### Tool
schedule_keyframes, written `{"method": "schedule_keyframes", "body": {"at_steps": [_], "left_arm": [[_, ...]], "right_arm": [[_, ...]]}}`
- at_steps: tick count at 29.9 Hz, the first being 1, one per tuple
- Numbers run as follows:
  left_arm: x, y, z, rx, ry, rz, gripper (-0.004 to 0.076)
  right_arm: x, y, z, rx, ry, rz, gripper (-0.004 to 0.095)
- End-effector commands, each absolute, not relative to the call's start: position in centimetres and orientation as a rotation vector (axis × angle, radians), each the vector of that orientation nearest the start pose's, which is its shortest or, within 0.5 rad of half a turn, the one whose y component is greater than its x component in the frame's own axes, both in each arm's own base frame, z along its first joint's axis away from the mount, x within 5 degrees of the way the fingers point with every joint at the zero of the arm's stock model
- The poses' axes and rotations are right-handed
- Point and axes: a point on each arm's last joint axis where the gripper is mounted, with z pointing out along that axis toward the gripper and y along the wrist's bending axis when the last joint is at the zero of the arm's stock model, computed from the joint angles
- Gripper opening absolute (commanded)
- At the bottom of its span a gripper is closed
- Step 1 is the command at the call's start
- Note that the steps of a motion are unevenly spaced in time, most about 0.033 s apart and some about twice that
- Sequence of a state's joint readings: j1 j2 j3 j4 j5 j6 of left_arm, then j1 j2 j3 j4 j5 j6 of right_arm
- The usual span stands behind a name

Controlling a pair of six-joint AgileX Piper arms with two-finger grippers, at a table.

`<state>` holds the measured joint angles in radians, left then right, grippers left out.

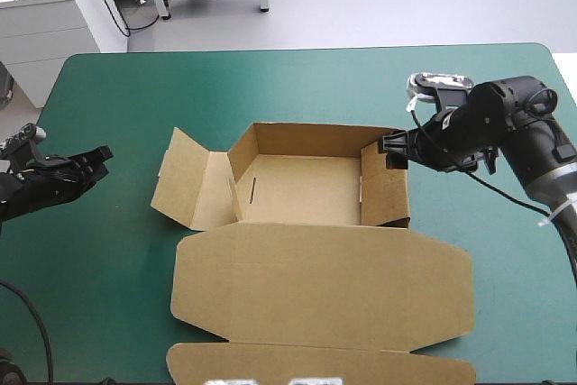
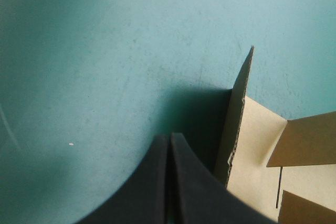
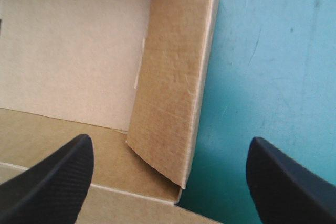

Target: Fold the box

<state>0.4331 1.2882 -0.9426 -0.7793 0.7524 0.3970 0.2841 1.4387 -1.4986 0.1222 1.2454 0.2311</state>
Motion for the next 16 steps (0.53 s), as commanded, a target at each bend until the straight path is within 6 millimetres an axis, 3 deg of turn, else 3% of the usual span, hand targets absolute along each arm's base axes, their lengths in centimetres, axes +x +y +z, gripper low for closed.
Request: {"method": "schedule_keyframes", "body": {"at_steps": [1,7,16], "left_arm": [[25.4,6.6,32.0,-0.55,2.192,-0.536,-0.0008],[25.4,6.6,32.0,-0.552,2.19,-0.541,-0.0008],[25.4,6.5,32.1,-0.553,2.181,-0.553,-0.0008]], "right_arm": [[26.8,8.9,38.8,-0.036,2.628,0.35,0.0739],[28.5,9.4,36.9,0.009,2.649,0.355,0.0739],[32.3,10.4,31.5,0.066,2.801,0.311,0.0738]]}}
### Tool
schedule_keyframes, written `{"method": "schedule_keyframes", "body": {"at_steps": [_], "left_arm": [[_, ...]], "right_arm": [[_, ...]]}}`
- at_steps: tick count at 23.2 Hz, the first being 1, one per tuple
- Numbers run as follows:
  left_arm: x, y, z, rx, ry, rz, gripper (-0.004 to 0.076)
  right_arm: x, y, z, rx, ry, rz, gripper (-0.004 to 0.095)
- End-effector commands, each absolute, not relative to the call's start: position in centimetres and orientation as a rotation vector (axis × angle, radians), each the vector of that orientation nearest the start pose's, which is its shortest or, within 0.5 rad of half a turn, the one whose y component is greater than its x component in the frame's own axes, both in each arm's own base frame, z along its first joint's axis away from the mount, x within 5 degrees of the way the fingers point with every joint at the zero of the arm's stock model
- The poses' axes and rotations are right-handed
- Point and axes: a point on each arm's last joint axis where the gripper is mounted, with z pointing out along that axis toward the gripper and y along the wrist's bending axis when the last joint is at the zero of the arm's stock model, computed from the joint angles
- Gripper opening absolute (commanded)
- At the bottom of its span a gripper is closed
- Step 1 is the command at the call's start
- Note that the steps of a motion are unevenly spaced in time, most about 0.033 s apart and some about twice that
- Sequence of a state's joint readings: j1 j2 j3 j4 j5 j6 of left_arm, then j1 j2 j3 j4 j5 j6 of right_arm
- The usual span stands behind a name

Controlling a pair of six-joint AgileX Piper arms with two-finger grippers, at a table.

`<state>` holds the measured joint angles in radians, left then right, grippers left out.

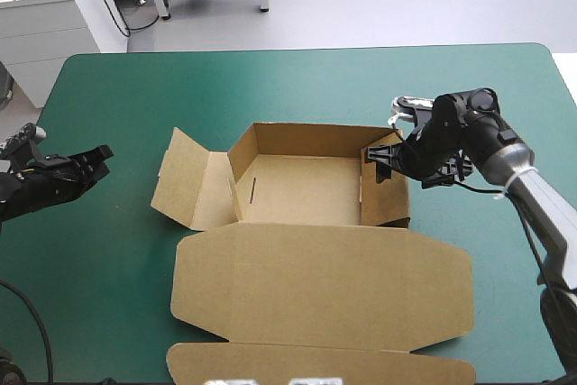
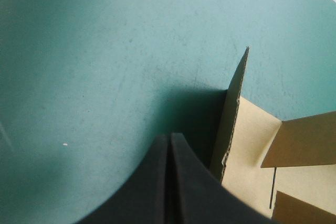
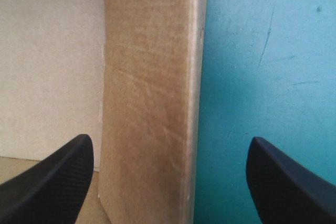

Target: Fold the box

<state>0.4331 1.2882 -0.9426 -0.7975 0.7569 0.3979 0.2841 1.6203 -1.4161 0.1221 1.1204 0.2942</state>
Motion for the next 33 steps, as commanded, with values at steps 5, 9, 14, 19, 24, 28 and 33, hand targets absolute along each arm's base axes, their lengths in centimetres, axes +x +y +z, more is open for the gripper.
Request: {"method": "schedule_keyframes", "body": {"at_steps": [5,9,14,19,24,28,33], "left_arm": [[25.4,6.5,32.1,-0.554,2.181,-0.556,-0.0008],[25.4,6.3,32.1,-0.549,2.189,-0.573,-0.0008],[25.5,5.9,32.0,-0.518,2.2,-0.567,-0.0008],[25.5,5.9,32.0,-0.496,2.204,-0.554,-0.0008],[25.6,6.6,32.2,-0.495,2.169,-0.495,-0.0008],[25.2,8.4,32.2,-0.581,2.13,-0.455,-0.0008],[25.0,8.6,32.1,-0.568,2.146,-0.447,-0.0008]], "right_arm": [[33.2,10.7,29.6,0.077,2.855,0.292,0.0731],[33.2,10.7,29.3,0.076,2.878,0.281,0.052],[33.0,10.5,29.1,-0.004,2.908,0.248,-0.0006],[33.1,10.4,30.8,-0.06,2.862,0.237,-0.0004],[29.6,9.4,40.9,-0.242,2.592,0.256,-0.0004],[24.5,7.9,46.3,-0.24,2.404,0.289,-0.0004],[21.6,7.2,48.3,-0.261,2.317,0.314,-0.0004]]}}
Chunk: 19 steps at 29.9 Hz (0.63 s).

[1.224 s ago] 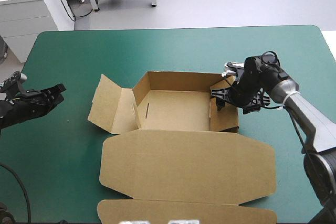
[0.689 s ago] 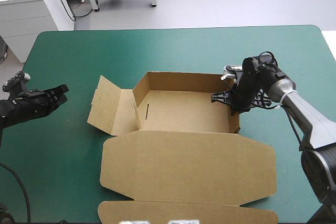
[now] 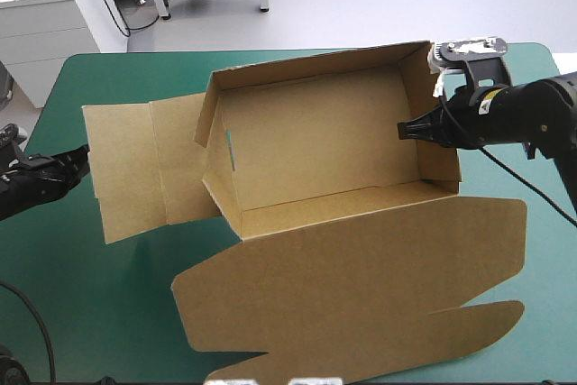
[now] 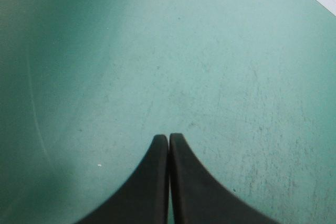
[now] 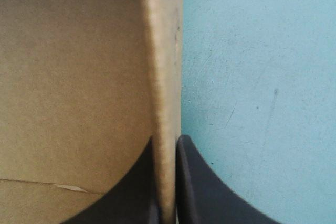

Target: Fold the box

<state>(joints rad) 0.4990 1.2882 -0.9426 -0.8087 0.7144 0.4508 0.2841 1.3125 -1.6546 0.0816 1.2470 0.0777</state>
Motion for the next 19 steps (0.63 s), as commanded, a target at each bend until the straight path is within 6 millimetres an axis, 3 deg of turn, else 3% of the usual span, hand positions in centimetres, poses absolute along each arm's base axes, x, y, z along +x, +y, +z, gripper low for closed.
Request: {"method": "schedule_keyframes", "body": {"at_steps": [1,7,10,15,17,19], "left_arm": [[25.0,8.5,32.1,-0.565,2.151,-0.448,-0.0008],[24.7,8.4,31.8,-0.481,2.211,-0.419,0.0071],[24.7,8.3,31.8,-0.48,2.22,-0.432,0.0198],[24.6,8.2,31.8,-0.487,2.223,-0.44,0.0552],[24.7,7.9,31.8,-0.477,2.226,-0.456,0.0617],[24.8,7.4,31.7,-0.43,2.239,-0.458,0.0622]], "right_arm": [[21.6,7.2,48.3,-0.27,2.314,0.31,-0.0004],[22.1,7.6,48.0,-0.299,2.326,0.329,-0.0004],[22.4,7.7,47.8,-0.311,2.331,0.327,-0.0004],[23.2,8.0,47.4,-0.316,2.331,0.338,-0.0004],[23.5,8.2,47.4,-0.313,2.32,0.347,-0.0004],[24.0,8.3,47.3,-0.308,2.306,0.355,-0.0004]]}}
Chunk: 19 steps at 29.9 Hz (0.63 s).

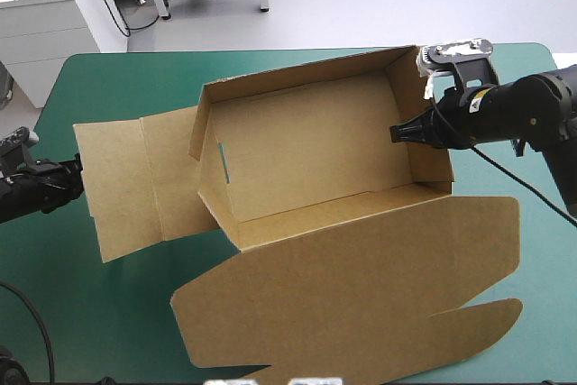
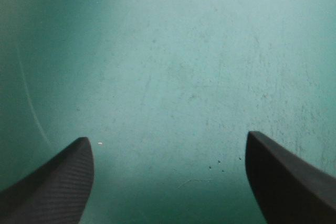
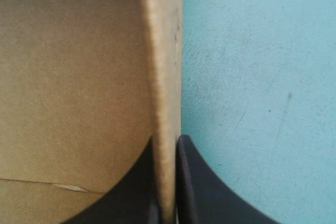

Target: Fold the box

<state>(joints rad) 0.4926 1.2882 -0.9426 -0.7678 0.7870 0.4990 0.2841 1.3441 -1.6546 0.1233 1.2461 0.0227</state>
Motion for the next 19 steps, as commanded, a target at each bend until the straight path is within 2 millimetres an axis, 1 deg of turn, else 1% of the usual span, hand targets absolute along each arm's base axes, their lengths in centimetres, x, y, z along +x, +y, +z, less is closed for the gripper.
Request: {"method": "schedule_keyframes", "body": {"at_steps": [1,5,8,10,12,15,19], "left_arm": [[24.9,7.0,31.7,-0.401,2.246,-0.46,0.0618],[25.3,5.5,31.7,-0.327,2.265,-0.502,0.0618],[25.6,4.0,31.8,-0.238,2.276,-0.528,0.0618],[25.7,3.0,31.8,-0.204,2.281,-0.563,0.0618],[25.7,1.9,32.0,-0.131,2.273,-0.62,0.0618],[25.7,0.7,32.5,-0.046,2.228,-0.73,0.0618],[25.6,-0.5,33.7,0.073,2.102,-0.882,0.0618]], "right_arm": [[24.1,8.4,47.4,-0.305,2.295,0.358,-0.0004],[25.1,8.8,47.2,-0.292,2.259,0.383,-0.0004],[26.0,9.0,47.0,-0.284,2.239,0.389,-0.0004],[26.5,9.2,46.7,-0.281,2.238,0.389,-0.0004],[27.1,9.3,46.3,-0.278,2.243,0.389,-0.0004],[28.1,9.6,45.5,-0.277,2.264,0.381,-0.0004],[28.8,9.8,44.9,-0.277,2.283,0.38,-0.0004]]}}
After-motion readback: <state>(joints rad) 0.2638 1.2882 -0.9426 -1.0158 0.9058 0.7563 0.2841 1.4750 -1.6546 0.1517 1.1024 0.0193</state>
